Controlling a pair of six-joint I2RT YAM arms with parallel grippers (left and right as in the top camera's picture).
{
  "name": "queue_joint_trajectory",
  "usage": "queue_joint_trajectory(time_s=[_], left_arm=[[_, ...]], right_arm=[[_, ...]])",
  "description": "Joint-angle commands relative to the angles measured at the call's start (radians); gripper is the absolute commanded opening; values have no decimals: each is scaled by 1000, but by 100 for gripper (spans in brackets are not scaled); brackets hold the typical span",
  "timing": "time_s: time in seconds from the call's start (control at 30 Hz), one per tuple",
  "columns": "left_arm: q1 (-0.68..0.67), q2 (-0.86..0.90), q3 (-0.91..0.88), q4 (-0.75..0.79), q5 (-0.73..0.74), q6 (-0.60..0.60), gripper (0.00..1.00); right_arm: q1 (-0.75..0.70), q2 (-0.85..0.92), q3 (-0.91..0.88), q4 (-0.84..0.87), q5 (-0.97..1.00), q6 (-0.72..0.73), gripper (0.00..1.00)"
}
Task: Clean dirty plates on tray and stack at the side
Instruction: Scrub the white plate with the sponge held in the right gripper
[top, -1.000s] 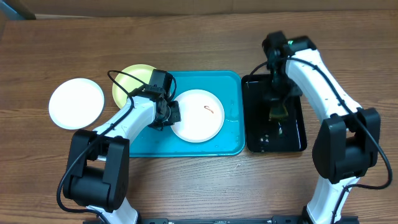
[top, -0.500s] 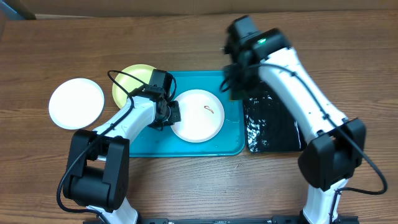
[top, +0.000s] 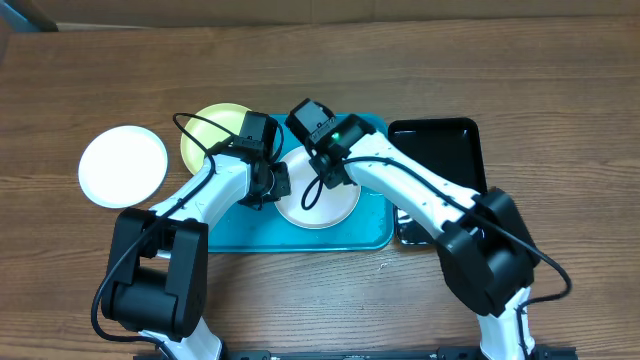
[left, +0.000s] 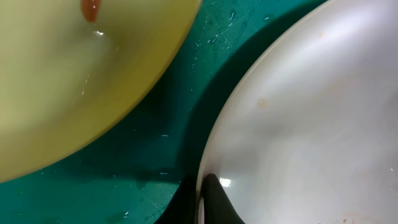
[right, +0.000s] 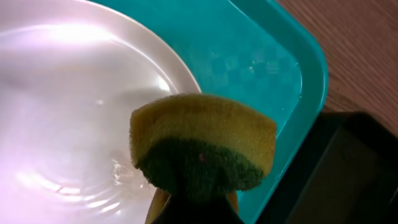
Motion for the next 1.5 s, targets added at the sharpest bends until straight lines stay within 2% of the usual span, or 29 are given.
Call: queue_joint_trajectory(time_s=[0.0,0.1,0.43,0.57,0.87,1.03,1.17,1.47], left_arm=[[2,19,-16,-5,-8,9,4],[2,19,-16,-5,-8,9,4],[2,19,-16,-6,3,9,4],[2,19,-16,-5,3,9,4],[2,19,-16,-5,3,9,4],[2,19,-16,-6,3,9,4],[2,19,-16,-5,3,9,4],[2,19,-16,-5,3,9,4]], right_arm=[[-5,4,-31,53,29,-10,4],[-5,6,-48,92,-29,-10,4],[-8,12,-164,236,-31,-10,4],[-8,15,-226,301,-46,-2,10],[-9,15,-271,326,-290,-1,10],[-9,15,-270,326,-412,-2,4],[-9,14,-267,338,-494,-2,4],[-88,-3,-91,267,-756,-2,4]])
